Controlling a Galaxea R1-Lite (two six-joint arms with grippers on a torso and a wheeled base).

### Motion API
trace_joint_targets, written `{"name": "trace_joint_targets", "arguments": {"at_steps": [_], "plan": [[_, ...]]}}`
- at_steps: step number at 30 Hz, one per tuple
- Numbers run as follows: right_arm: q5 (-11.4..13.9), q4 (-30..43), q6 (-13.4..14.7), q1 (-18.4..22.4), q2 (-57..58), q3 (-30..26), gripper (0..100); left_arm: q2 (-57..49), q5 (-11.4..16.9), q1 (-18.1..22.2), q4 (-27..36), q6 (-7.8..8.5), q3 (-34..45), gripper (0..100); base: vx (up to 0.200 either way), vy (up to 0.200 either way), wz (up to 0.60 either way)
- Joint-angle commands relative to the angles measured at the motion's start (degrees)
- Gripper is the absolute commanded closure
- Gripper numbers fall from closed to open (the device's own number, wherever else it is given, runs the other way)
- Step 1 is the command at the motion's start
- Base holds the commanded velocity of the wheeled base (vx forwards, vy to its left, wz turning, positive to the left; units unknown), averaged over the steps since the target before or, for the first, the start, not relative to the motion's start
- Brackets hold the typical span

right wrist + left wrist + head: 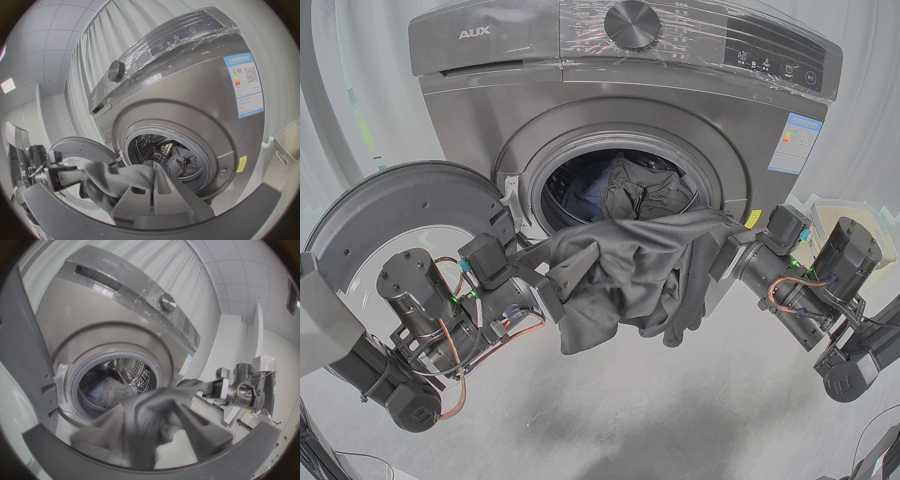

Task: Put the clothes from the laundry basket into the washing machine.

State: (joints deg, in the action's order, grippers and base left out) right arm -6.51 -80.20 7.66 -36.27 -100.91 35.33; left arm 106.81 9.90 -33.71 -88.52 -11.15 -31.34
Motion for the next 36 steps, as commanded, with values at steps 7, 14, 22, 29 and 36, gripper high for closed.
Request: {"name": "trace_joint_targets", "arguments": {"at_steps": [7, 14, 22, 29, 36], "plan": [[0.62, -0.04, -0.01, -1.79, 0.98, 0.27, 100, 7.62, -0.49, 2.68, 0.01, 0.61, 0.84, 0, 0.000, 0.000, 0.00], [-0.17, -0.04, -0.10, -1.79, 0.63, 1.06, 100, 8.50, -0.23, 2.95, 0.01, 0.52, 1.02, 0, 0.000, 0.000, 0.00], [-0.61, -0.04, 0.08, -1.44, -0.16, 3.70, 100, 10.08, 0.03, 2.15, -0.08, 1.13, 3.39, 0, 0.000, 0.000, 0.00], [-1.66, -0.13, 0.08, -1.70, -3.59, 5.63, 100, 11.75, 0.21, 1.98, -0.17, 3.07, 4.54, 0, 0.000, 0.000, 0.00], [-3.07, -0.22, 0.08, -2.67, -6.22, 9.85, 100, 15.71, 1.44, 1.54, -0.17, 6.76, 7.08, 0, 0.000, 0.000, 0.00]]}}
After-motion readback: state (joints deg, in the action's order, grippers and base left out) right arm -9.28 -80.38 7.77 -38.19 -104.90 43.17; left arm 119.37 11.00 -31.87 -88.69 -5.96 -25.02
